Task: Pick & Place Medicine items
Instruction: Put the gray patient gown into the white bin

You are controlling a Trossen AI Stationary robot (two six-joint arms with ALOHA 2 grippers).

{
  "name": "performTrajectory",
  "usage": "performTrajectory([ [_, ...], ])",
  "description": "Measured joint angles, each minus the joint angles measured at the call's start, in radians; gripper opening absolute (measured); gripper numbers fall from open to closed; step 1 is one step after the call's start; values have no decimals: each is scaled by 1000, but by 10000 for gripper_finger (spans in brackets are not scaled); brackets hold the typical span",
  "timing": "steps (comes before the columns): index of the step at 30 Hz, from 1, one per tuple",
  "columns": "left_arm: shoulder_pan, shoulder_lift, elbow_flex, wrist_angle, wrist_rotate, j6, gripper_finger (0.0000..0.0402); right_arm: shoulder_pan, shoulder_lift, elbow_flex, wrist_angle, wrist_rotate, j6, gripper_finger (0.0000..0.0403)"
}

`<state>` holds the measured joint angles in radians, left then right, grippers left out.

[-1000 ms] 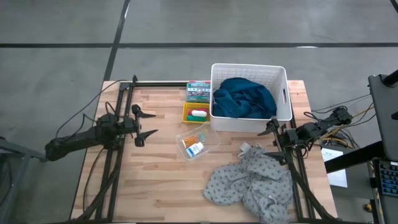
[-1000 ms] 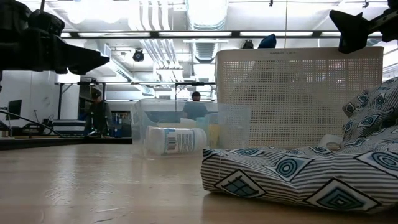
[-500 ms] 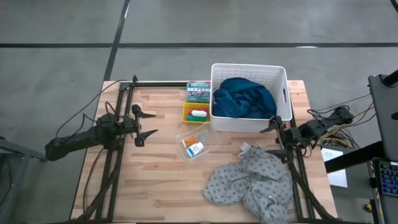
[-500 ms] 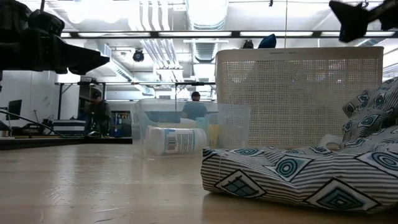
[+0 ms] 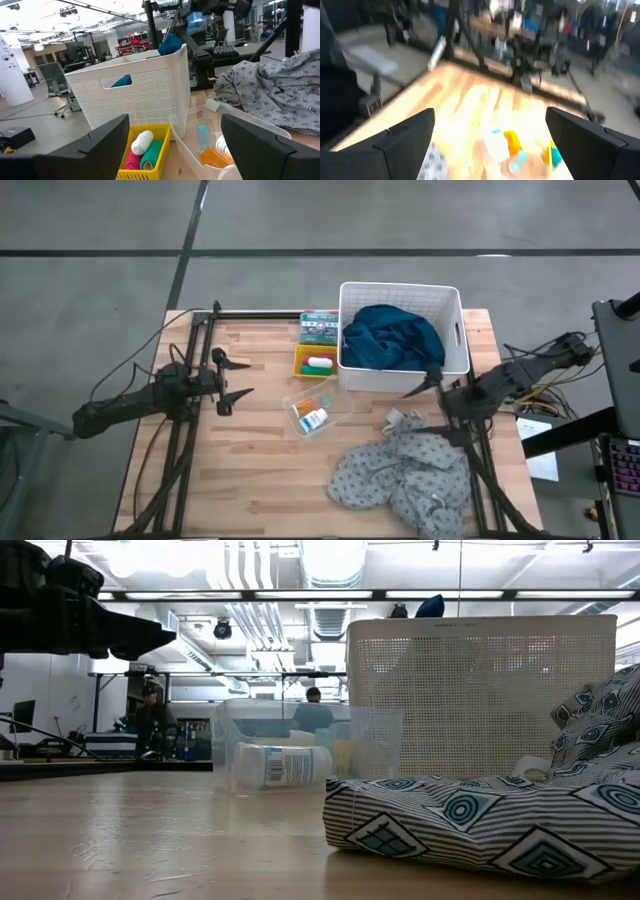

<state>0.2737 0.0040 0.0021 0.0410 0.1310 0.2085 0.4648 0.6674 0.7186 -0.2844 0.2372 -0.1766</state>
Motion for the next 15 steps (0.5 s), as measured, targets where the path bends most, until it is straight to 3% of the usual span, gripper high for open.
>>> performTrajectory([
  [8,0,0,0,0,0,0,320,13,422,393,-366,218,240,380],
  [15,0,0,0,0,0,0,320,96,646,614,-500,264,367,380],
])
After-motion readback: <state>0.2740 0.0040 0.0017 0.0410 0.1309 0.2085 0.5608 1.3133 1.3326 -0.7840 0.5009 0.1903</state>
